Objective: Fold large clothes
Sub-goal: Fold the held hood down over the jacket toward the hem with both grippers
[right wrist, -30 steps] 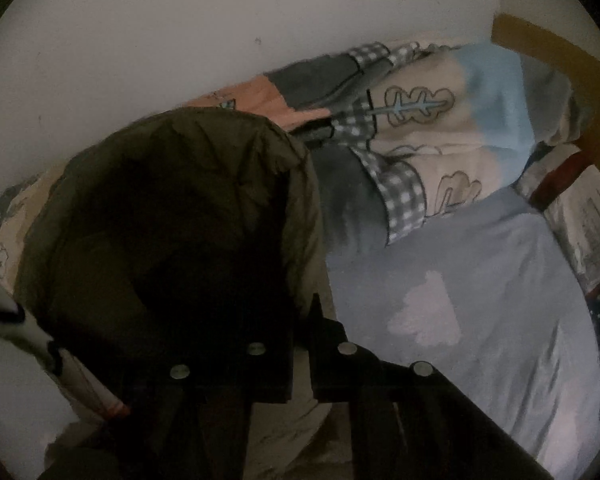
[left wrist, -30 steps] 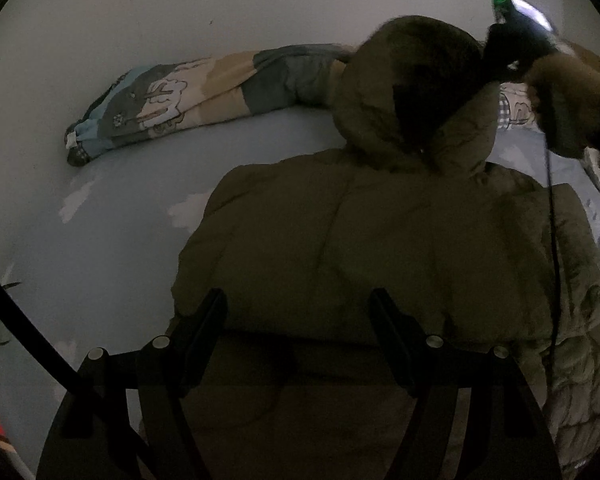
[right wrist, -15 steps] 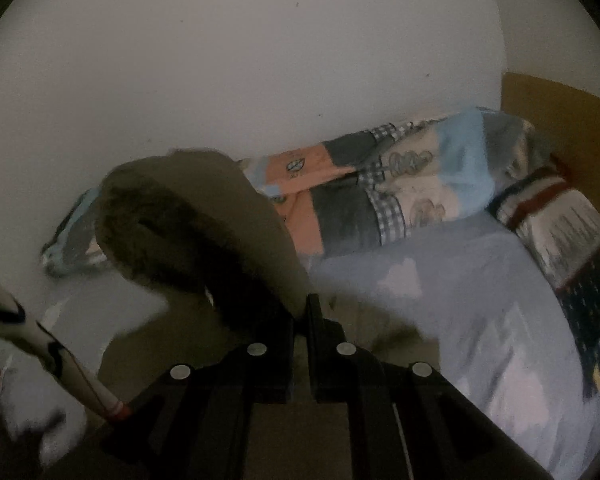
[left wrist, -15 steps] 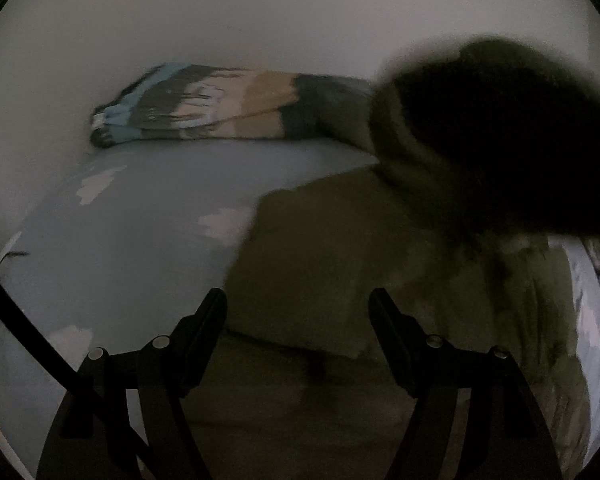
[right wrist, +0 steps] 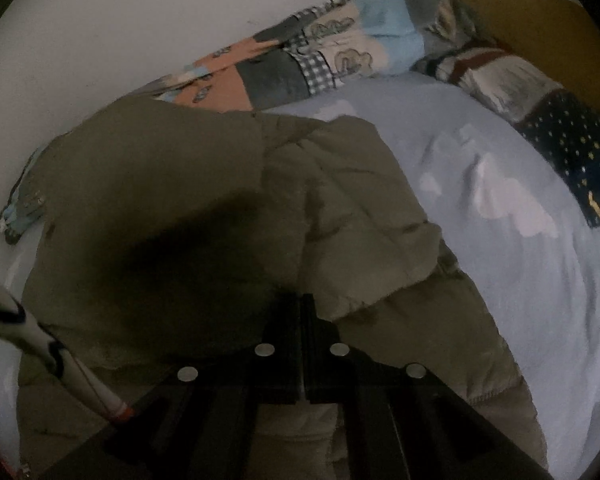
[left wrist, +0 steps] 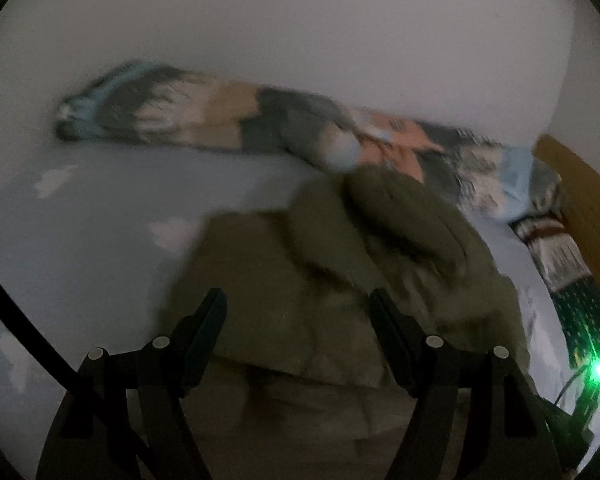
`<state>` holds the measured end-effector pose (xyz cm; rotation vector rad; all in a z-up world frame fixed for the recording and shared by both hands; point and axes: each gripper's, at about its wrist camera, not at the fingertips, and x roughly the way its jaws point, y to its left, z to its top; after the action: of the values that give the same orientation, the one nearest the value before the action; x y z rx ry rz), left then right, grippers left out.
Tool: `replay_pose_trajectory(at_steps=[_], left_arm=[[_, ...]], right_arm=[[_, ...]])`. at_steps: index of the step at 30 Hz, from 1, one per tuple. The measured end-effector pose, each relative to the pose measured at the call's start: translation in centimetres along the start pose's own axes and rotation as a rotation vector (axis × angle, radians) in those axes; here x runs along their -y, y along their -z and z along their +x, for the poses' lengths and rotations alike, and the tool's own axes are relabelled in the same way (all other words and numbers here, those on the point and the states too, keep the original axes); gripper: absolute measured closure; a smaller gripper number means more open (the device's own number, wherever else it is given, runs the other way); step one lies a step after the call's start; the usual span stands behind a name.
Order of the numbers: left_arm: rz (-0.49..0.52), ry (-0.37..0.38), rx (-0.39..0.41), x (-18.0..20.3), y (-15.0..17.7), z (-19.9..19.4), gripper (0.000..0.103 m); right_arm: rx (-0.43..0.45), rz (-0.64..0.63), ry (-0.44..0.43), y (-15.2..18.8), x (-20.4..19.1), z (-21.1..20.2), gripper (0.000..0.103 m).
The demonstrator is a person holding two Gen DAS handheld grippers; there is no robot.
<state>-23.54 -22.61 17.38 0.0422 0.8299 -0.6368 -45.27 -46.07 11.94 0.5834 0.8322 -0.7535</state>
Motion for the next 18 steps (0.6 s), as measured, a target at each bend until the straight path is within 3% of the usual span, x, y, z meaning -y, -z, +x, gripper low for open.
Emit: replay_pose_trajectory(at_steps=[5, 9, 13, 18], left_arm=[[-0.068, 0.025, -0.101, 0.1, 0.8, 2.3, 0.031], [-0.055, -0.03, -0.095, -0.6, 0.3, 2.7, 0.031], [-0.04, -0.047, -0.16, -0.7, 0.9, 3.8, 0.031], [0.0, -0.12, -0.243, -0.7, 1.9, 5.7, 0.031]], right_arm=[[-0.018, 0.017, -0.013, -0.2, 0.9, -0.2, 0.103], [0.095, -0.032, -0.029, -2.2, 0.0, -3.8, 0.102], [0.142, -0.097, -0.138, -5.1, -3.2, -5.6, 0.102], [0.141, -0.128, -0.209, -8.4, -7.8, -3.9, 0.102]])
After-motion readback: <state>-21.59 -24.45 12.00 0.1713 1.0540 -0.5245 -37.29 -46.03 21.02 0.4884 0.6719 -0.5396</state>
